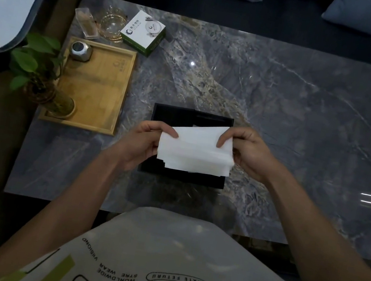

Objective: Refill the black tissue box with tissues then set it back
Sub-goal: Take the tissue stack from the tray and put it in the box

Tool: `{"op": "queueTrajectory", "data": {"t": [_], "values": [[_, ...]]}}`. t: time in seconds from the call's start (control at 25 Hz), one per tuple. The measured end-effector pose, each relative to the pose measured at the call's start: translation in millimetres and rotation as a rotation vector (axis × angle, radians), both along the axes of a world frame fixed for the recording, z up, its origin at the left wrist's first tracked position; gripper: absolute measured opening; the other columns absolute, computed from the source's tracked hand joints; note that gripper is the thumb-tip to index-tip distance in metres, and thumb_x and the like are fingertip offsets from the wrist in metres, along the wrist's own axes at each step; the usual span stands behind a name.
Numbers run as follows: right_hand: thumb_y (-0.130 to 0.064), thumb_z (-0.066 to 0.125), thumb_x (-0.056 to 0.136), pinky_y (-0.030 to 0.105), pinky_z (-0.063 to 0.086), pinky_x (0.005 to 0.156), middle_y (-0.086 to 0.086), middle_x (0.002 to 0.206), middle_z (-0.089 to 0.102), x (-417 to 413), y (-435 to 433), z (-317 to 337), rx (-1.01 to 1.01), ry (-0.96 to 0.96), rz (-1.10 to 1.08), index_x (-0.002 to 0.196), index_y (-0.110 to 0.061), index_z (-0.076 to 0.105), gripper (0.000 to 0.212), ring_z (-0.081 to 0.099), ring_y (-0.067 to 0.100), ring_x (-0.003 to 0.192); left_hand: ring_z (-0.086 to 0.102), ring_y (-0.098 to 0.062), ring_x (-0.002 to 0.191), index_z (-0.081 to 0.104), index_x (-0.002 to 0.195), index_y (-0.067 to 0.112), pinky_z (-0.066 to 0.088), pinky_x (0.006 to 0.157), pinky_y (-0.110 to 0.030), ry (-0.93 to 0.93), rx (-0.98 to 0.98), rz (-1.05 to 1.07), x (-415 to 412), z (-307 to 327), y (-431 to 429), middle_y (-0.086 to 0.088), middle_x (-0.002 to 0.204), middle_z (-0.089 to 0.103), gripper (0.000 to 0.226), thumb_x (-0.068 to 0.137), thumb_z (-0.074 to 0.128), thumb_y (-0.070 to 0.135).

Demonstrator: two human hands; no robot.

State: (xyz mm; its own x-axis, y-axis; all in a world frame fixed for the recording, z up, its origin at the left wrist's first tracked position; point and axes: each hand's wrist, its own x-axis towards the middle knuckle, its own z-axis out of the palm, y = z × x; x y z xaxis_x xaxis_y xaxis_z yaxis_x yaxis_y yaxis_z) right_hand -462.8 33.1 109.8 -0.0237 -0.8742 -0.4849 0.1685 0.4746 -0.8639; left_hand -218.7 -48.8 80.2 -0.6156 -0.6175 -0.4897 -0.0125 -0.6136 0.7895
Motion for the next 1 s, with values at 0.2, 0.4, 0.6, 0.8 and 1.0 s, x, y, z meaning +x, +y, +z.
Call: {"op": "queueTrajectory", "data": {"t": [0.2, 0.4, 0.6, 0.8, 1.0], "values": [[0.015, 0.035, 0.089, 0.033, 0.051, 0.064, 0.012, 0.090, 0.065, -0.8, 0.2, -3.0, 0.002, -0.072, -0.100, 0.060, -0.016, 0.071, 0.055, 0.063, 0.026, 0.084, 0.072, -0.013, 0.087, 0.078, 0.073, 0.021, 0.057, 0.066, -0.024, -0.030, -0.096, -0.013, -0.2, 7.0, -2.6, 0.002, 0.093, 0.076, 0.047, 0.092, 0.041, -0.001], [0.004, 0.036, 0.090, 0.023, 0.048, 0.053, -0.003, 0.074, 0.066, 1.7, -0.5, -4.4, 0.002, -0.137, -0.173, 0.072, -0.016, 0.070, 0.043, 0.060, 0.013, 0.066, 0.073, -0.019, 0.093, 0.079, 0.084, 0.020, 0.058, 0.072, -0.029, -0.062, -0.056, 0.037, -4.7, 11.8, -3.1, 0.002, 0.099, 0.076, 0.021, 0.071, 0.065, 0.027], [-0.016, 0.055, 0.087, 0.030, 0.053, 0.063, -0.002, 0.088, 0.071, 5.3, 1.2, -7.9, 0.014, -0.160, -0.203, 0.091, -0.019, 0.073, 0.018, 0.065, 0.015, 0.078, 0.069, -0.005, 0.093, 0.075, 0.099, 0.027, 0.057, 0.076, -0.023, -0.119, -0.359, 0.067, -4.0, 5.3, 4.3, 0.015, 0.099, 0.074, 0.023, 0.084, 0.071, 0.009], [-0.015, 0.072, 0.084, 0.030, 0.055, 0.073, -0.004, 0.110, 0.068, 9.3, 10.1, -18.1, -0.066, -0.022, -0.076, 0.115, -0.034, 0.067, 0.036, 0.065, 0.017, 0.101, 0.069, -0.002, 0.093, 0.070, 0.109, 0.022, 0.056, 0.074, -0.018, -0.122, -0.373, 0.098, -10.2, 6.9, 8.9, 0.012, 0.106, 0.072, 0.039, 0.078, 0.075, -0.001], [-0.014, 0.077, 0.076, 0.036, 0.057, 0.080, -0.016, 0.106, 0.068, 8.2, 7.9, -16.8, -0.068, 0.146, 0.026, 0.112, -0.037, 0.066, 0.044, 0.064, 0.018, 0.101, 0.070, -0.019, 0.097, 0.064, 0.117, 0.041, 0.060, 0.074, -0.032, -0.199, -0.242, 0.019, -8.6, 8.4, 7.6, -0.004, 0.106, 0.072, 0.045, 0.079, 0.079, 0.022]]}}
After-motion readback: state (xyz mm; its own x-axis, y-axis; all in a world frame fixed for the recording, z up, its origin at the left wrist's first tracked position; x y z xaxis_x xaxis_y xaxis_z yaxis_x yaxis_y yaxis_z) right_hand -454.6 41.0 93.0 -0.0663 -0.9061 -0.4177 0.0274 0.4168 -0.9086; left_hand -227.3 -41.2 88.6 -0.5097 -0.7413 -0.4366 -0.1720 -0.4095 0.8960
